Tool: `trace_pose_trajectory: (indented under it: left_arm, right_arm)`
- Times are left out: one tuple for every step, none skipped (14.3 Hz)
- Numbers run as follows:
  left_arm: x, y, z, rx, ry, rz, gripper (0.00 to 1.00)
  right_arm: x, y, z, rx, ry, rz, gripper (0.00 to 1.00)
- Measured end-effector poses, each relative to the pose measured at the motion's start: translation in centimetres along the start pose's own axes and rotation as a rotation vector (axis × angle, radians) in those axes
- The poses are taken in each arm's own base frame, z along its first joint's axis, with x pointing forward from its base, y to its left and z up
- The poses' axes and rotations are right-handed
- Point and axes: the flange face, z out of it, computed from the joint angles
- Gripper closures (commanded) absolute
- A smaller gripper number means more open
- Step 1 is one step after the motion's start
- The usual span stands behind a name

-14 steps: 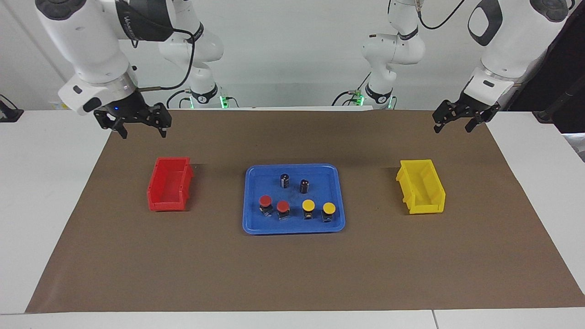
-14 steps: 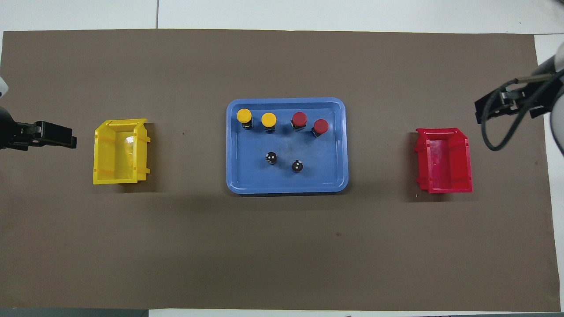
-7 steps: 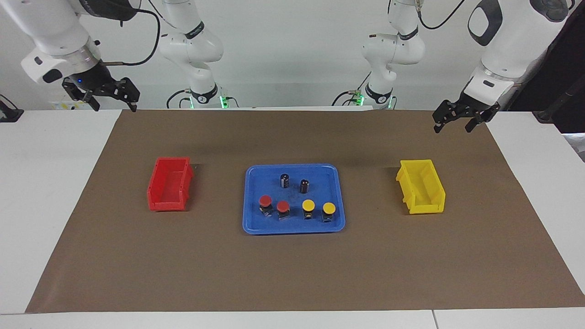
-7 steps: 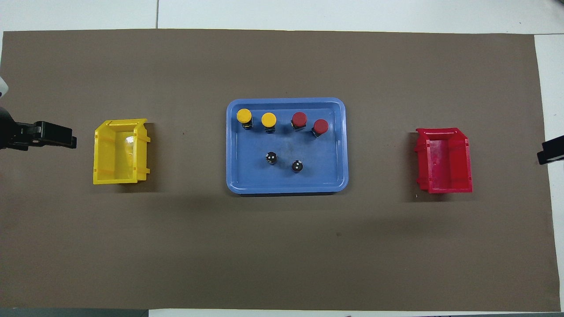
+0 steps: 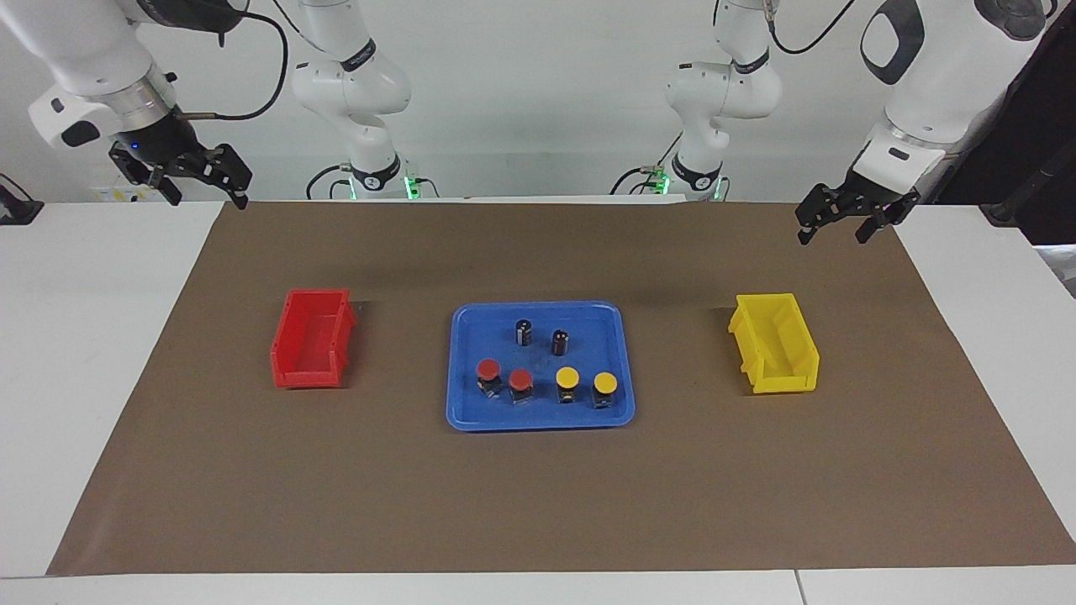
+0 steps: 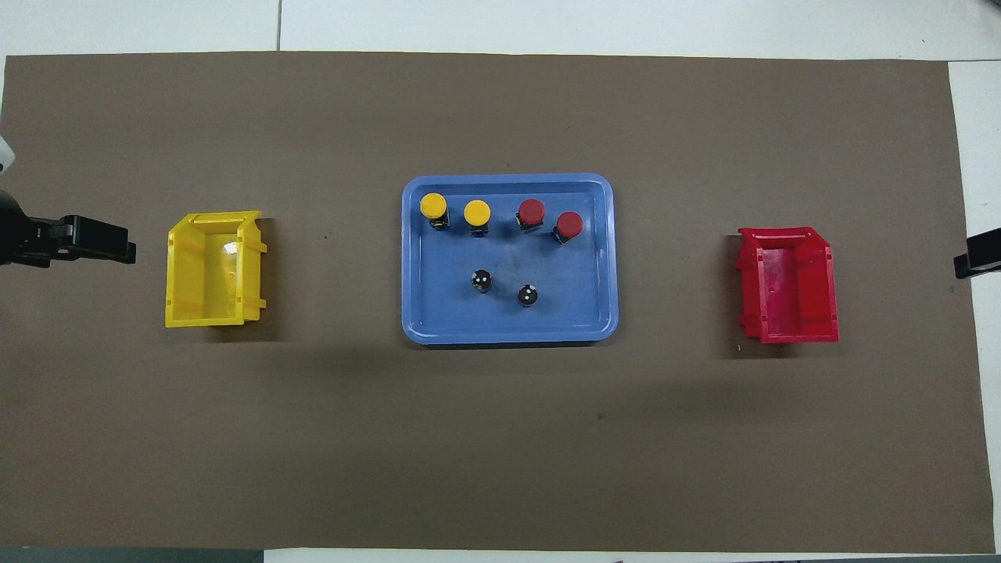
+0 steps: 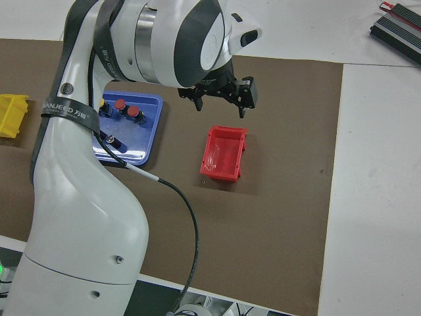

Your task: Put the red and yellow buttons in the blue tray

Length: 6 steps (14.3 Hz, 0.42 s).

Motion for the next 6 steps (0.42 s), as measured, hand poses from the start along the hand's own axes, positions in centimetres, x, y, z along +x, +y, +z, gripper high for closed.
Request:
trace_pose_trajectory:
  left_arm:
    - [0.00, 0.00, 0.00, 0.000, 0.000, 0.000, 0.00]
    - [0.00, 0.00, 0.00, 0.000, 0.000, 0.000, 0.00]
    - [0.00, 0.00, 0.00, 0.000, 0.000, 0.000, 0.00]
    - [0.00, 0.00, 0.00, 0.000, 0.000, 0.000, 0.00]
    - [0.00, 0.00, 0.00, 0.000, 0.000, 0.000, 0.00]
    - [0.00, 0.00, 0.00, 0.000, 0.000, 0.000, 0.00]
  right_arm:
    - [-0.02, 0.03, -0.03, 0.001, 0.001, 0.003, 0.00]
    - [-0.06, 0.08, -0.08, 0.001, 0.002, 0.004, 0.00]
    - [-0.11, 0.13, -0.15, 0.002, 0.003, 0.005, 0.00]
    - [-0.22, 0.18, -0.29, 0.002, 0.006, 0.005, 0.00]
    - [-0.35, 0.26, -0.47, 0.002, 0.010, 0.007, 0.00]
    - [-0.49, 0.37, -0.64, 0.003, 0.013, 0.009, 0.00]
